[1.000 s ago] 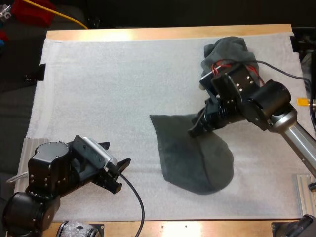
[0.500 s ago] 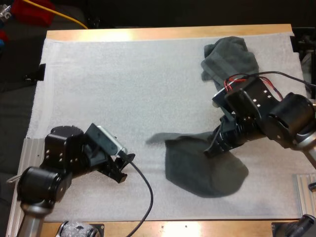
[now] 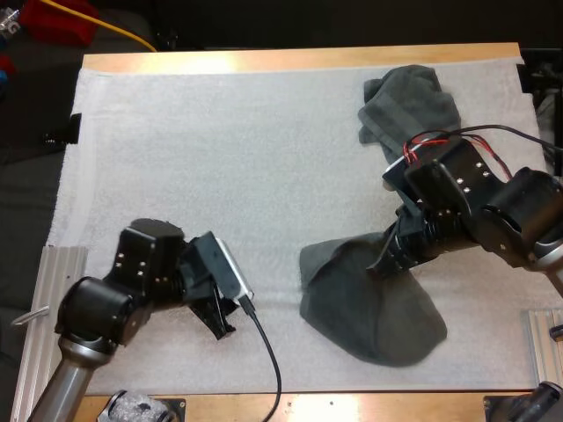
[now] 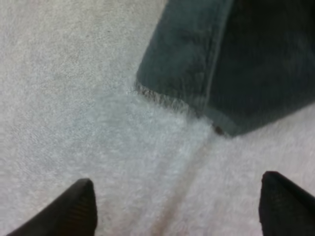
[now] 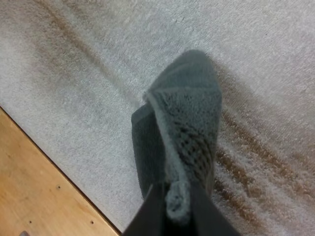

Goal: Pick towel from pile, fold and stack

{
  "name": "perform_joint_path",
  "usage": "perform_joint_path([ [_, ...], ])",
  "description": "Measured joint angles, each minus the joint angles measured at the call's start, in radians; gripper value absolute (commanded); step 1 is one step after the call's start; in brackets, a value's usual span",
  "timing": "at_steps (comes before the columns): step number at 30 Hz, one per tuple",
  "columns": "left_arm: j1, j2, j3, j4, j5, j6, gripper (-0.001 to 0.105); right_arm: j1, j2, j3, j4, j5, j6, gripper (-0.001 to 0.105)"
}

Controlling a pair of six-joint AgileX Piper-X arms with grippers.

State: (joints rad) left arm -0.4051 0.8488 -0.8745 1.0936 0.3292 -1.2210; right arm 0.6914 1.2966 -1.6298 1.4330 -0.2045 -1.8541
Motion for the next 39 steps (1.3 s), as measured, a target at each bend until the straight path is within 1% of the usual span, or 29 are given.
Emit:
perform_joint_path([
  [2,-0.051,0.000,0.000,-0.008,-0.049,-0.015,0.071,0.000,0.000,0.000,0.000,0.000,0.000,0.002],
  [5,-0.117,0.000,0.000,-0.043,-0.113,-0.067,0.071,0.000,0.000,0.000,0.000,0.000,0.000,0.002],
  [7,-0.159,0.000,0.000,-0.063,-0.147,-0.118,0.071,0.000,0.000,0.000,0.000,0.000,0.000,0.002],
  [11,-0.240,0.016,0.000,-0.098,-0.246,-0.202,0.071,0.000,0.000,0.000,0.000,0.000,0.000,0.002],
  [13,-0.281,0.037,0.000,-0.106,-0.303,-0.243,0.071,0.000,0.000,0.000,0.000,0.000,0.000,0.002],
  [19,-0.396,0.113,0.000,-0.138,-0.435,-0.377,0.071,0.000,0.000,0.000,0.000,0.001,0.000,0.002],
  [22,-0.447,0.151,0.020,-0.205,-0.444,-0.438,0.071,0.000,0.000,0.000,0.000,0.007,0.000,0.002],
  [25,-0.501,0.177,0.079,-0.292,-0.478,-0.502,0.071,0.000,0.000,0.000,0.000,0.007,0.000,0.002],
  [28,-0.546,0.199,0.140,-0.342,-0.521,-0.555,0.071,0.000,0.000,0.000,0.000,0.007,0.000,0.002],
  [32,-0.581,0.214,0.190,-0.421,-0.579,-0.568,0.071,0.000,0.000,0.000,0.000,0.007,0.000,0.002],
  [39,-0.584,0.270,0.224,-0.595,-0.587,-0.581,0.071,0.000,0.000,0.000,0.000,0.007,0.004,0.002],
])
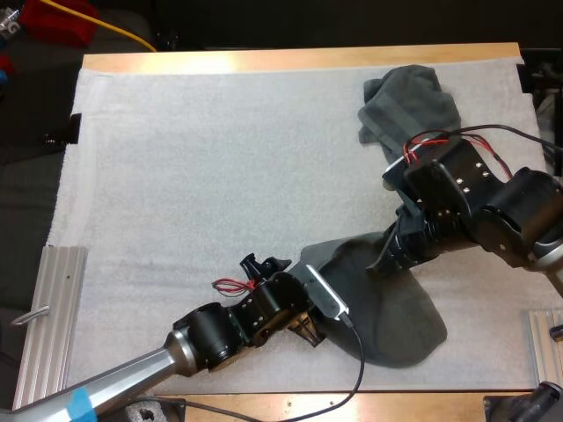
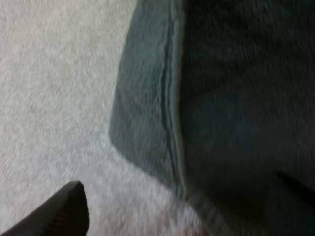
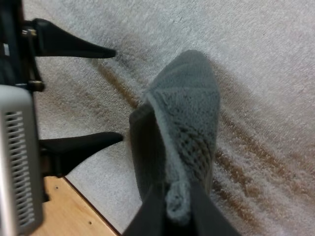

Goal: Pick towel from pile, fold and stack

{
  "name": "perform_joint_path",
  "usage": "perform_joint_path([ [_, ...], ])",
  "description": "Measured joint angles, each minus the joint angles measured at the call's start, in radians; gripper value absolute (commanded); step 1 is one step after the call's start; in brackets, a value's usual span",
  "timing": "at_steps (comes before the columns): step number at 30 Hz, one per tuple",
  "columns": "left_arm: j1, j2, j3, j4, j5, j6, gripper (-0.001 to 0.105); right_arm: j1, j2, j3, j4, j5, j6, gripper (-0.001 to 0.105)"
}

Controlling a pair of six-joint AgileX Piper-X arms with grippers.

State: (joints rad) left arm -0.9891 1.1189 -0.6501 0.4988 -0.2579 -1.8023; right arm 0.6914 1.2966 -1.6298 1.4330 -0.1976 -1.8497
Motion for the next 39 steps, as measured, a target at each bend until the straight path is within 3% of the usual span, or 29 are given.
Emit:
perform_joint_path([
  [6,0.000,0.100,0.002,-0.068,-0.003,0.000,0.071,0.000,0.000,0.000,0.000,0.000,0.010,0.002],
  [12,0.000,0.192,0.002,-0.107,-0.065,0.000,0.071,0.000,0.000,0.000,0.000,0.000,0.010,0.002],
  [20,0.000,0.250,0.002,-0.164,-0.093,0.000,0.067,0.000,0.000,0.000,0.000,0.000,0.010,0.002],
  [23,0.000,0.250,0.002,-0.165,-0.160,0.006,0.055,0.000,0.000,0.000,0.000,0.000,0.010,0.002],
  [25,0.002,0.250,0.002,-0.165,-0.177,0.020,0.041,0.000,0.000,0.000,0.000,0.000,0.010,0.002],
  [31,0.002,0.250,0.002,-0.173,-0.169,0.079,0.001,0.000,0.000,0.000,0.000,0.000,0.010,0.002],
  [39,0.002,0.242,-0.025,-0.117,-0.163,0.168,0.000,0.000,0.000,0.000,0.000,0.039,0.010,0.002],
])
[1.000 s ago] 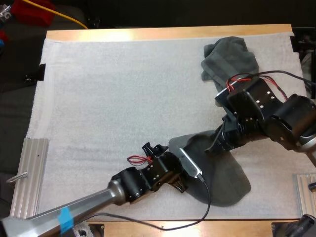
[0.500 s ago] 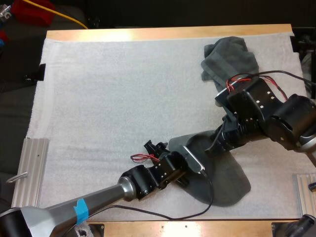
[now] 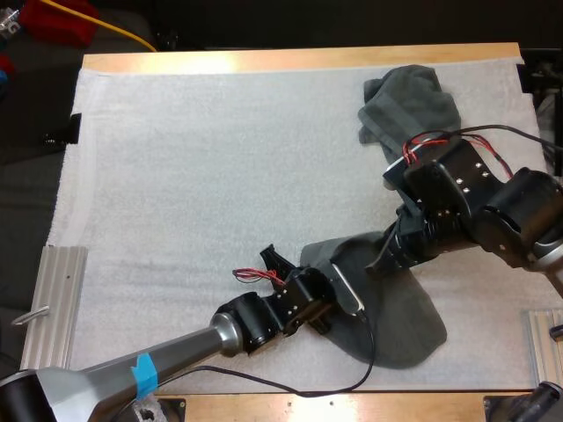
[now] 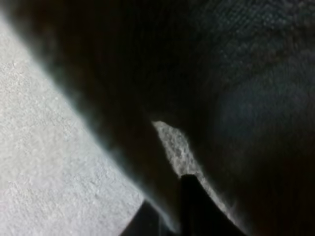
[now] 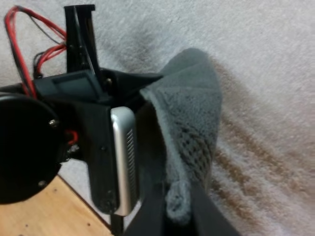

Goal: Pick towel from pile, fold and stack

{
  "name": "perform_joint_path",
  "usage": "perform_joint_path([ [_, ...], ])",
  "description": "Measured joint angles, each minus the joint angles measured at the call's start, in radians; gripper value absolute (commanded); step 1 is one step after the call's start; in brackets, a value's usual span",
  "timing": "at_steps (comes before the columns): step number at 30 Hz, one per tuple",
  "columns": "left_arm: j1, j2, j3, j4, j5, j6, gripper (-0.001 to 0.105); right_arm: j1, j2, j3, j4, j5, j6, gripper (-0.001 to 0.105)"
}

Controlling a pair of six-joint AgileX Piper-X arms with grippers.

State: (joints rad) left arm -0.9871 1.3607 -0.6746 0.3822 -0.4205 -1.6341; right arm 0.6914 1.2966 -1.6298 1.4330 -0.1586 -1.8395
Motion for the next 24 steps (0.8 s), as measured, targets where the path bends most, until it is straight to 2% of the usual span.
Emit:
perform_joint_path([
  [4,0.002,-0.050,-0.036,0.057,0.000,0.036,0.000,0.000,0.000,0.000,0.000,0.078,0.000,0.002],
  [8,0.044,-0.125,-0.085,0.132,0.005,0.046,0.000,0.000,0.000,0.000,0.000,0.160,0.000,0.002],
  [12,0.131,-0.207,-0.133,0.209,0.086,0.058,0.000,0.000,0.000,0.000,0.000,0.219,0.000,0.002],
  [17,0.209,-0.285,-0.213,0.320,0.157,0.121,0.000,0.000,0.000,0.000,-0.023,0.230,0.000,0.002],
  [20,0.223,-0.304,-0.286,0.399,0.174,0.169,0.000,0.000,0.000,0.000,-0.056,0.228,0.000,0.002],
  [24,0.222,-0.305,-0.382,0.480,0.228,0.183,0.000,0.000,0.000,0.000,-0.067,0.225,0.000,0.002],
])
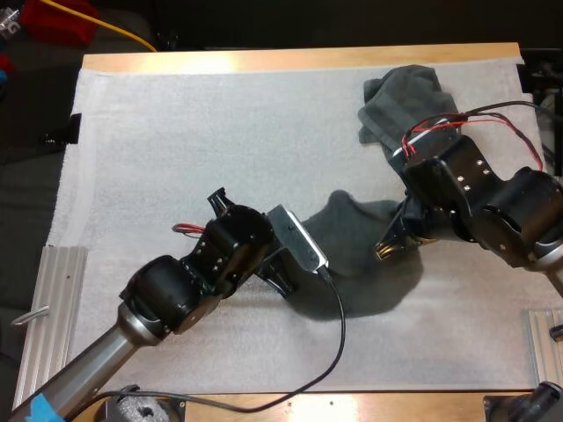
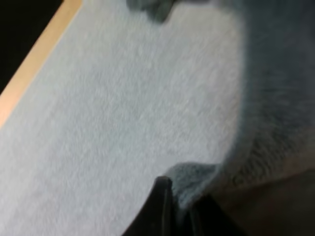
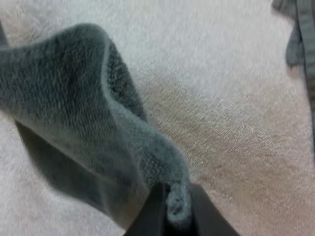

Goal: Pick towel from pile, fold and stack

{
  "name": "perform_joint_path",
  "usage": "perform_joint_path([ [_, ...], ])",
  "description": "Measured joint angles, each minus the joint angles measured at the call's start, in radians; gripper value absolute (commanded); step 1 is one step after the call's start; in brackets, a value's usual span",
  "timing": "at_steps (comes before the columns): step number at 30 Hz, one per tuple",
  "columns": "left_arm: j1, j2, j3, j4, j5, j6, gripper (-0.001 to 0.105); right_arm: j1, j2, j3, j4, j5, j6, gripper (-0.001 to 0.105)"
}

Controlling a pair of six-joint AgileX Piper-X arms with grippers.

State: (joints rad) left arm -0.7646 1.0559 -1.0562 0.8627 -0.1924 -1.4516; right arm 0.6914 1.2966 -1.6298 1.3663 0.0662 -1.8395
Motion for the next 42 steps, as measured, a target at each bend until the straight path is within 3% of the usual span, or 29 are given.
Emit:
perform_joint_path([
  [13,0.000,-0.001,-0.196,0.280,0.023,0.013,0.000,0.000,-0.086,0.000,0.062,-0.020,0.000,0.002],
  [17,0.000,-0.002,-0.241,0.346,0.072,-0.013,0.000,0.000,-0.100,0.000,0.087,-0.028,0.000,0.002],
  [22,-0.017,-0.006,-0.247,0.417,0.177,-0.063,0.000,0.000,-0.120,0.000,0.111,-0.100,0.032,0.002],
  [29,-0.133,-0.009,-0.247,0.484,0.129,-0.117,0.000,0.000,-0.141,0.000,0.155,-0.189,0.061,0.002],
  [38,-0.206,-0.010,-0.247,0.608,0.084,-0.217,0.000,0.000,-0.193,0.004,0.163,-0.332,0.111,0.002],
  [42,-0.213,-0.010,-0.247,0.620,0.076,-0.239,0.000,0.000,-0.207,0.057,0.163,-0.346,0.116,0.002],
])
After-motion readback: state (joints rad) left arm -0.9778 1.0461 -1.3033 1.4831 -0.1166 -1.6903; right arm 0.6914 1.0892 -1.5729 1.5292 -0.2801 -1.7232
